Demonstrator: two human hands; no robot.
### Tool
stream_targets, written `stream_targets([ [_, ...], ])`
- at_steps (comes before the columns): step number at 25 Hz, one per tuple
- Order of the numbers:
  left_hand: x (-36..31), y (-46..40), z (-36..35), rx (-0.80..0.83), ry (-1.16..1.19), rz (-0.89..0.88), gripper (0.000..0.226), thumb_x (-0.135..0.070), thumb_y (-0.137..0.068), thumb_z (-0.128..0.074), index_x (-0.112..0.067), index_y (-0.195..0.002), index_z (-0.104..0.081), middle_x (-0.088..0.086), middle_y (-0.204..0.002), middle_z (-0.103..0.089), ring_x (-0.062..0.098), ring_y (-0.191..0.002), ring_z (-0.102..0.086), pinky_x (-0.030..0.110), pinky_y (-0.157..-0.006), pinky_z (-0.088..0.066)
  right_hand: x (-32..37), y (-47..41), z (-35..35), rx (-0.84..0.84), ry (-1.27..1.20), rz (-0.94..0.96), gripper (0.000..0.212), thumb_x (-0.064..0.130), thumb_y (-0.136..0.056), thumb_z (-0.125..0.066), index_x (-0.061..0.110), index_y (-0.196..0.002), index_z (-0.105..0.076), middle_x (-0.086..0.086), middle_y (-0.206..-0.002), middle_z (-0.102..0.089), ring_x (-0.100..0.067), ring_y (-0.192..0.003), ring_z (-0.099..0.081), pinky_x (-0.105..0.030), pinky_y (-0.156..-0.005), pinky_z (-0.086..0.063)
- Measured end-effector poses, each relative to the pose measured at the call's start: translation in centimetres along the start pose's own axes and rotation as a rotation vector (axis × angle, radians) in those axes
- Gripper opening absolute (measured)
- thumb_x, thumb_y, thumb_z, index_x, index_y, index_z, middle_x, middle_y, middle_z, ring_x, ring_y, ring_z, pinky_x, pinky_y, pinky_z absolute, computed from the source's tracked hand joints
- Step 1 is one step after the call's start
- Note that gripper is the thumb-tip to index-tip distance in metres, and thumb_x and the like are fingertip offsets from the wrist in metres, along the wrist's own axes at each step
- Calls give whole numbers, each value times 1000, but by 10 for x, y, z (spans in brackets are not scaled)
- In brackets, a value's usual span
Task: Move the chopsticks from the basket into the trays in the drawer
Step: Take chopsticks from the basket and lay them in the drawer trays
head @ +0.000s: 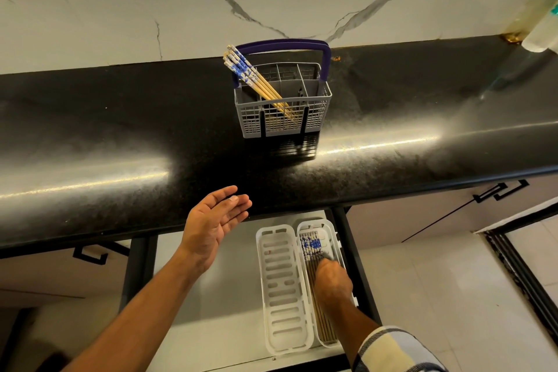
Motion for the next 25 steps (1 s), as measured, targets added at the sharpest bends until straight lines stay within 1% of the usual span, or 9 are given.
stream_targets([
  [7, 0, -1, -1, -2, 6, 0, 25, -6, -97, -54, -11, -121, -62, 15, -110, -75, 29, -107, -72, 37, -92, -59, 0, -1, 4, -20, 14, 19, 27, 24, -98, -57, 13, -122, -58, -6, -113, -68, -20, -102, -69, -34, -90, -59],
  [11, -2, -1, -3, -1, 0, 2, 25, -6, -97, -53, -10, -121, -61, 17, -113, -73, 31, -109, -71, 40, -96, -56, 3, 4, 9, -43, 19, 35, 27, 23, -98, -58, 11, -122, -59, -7, -113, -69, -20, -102, -70, -32, -89, -59],
  [14, -8, -1, -4, 2, 21, -2, 25, -6, -98, -52, -10, -121, -61, 18, -113, -72, 32, -110, -70, 38, -94, -58, 11, 9, 32, -118, -55, 45, 20, 18, -99, -56, 10, -116, -61, -6, -105, -70, -17, -92, -71, -30, -84, -60],
  [16, -16, -3, -6, 3, 41, -7, 23, -6, -98, -52, -11, -119, -61, 16, -109, -73, 32, -110, -70, 39, -94, -58, 12, 12, 68, -200, -187, 60, 16, 17, -99, -54, 13, -110, -65, -4, -100, -71, -13, -82, -68, -29, -82, -60],
  [17, -20, -4, -6, 5, 54, -8, 22, -6, -98, -52, -11, -118, -62, 15, -108, -74, 33, -111, -69, 40, -95, -57, 10, 19, 95, -244, -273, 79, 16, 18, -99, -54, 15, -110, -66, -4, -102, -71, -11, -80, -66, -26, -83, -58],
  [19, -30, -6, -7, 12, 86, -31, 21, -7, -99, -51, -12, -116, -62, 14, -106, -74, 33, -112, -68, 41, -96, -55, 5, 38, 158, -337, -469, 129, 20, 18, -98, -57, 17, -115, -67, -3, -103, -73, -9, -80, -67, -25, -82, -55],
  [21, -48, -8, -12, 25, 118, -72, 21, -8, -99, -50, -12, -116, -62, 13, -104, -75, 33, -111, -69, 41, -97, -56, 2, 66, 223, -449, -653, 243, 20, 16, -95, -64, 18, -113, -70, 0, -93, -75, -9, -77, -71, -32, -83, -59],
  [22, -59, -9, -15, 32, 136, -101, 20, -8, -99, -50, -11, -115, -62, 13, -103, -75, 32, -110, -69, 41, -96, -56, 3, 81, 251, -497, -701, 314, 18, 16, -93, -66, 18, -111, -71, 0, -88, -75, -10, -76, -73, -33, -81, -61],
  [25, -101, -12, -30, 66, 173, -197, 20, -9, -100, -49, -11, -115, -62, 12, -100, -75, 29, -104, -71, 38, -94, -58, 21, 117, 308, -570, -776, 494, 17, 14, -93, -65, 16, -109, -72, -1, -87, -76, -13, -76, -75, -26, -74, -61],
])
Point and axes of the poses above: each hand's wrist, its own y-axis away from the middle knuckle, its own z-axis out of the back of the hand, x = y × z, the point moved 5 cm from there along -y, towards the middle knuckle
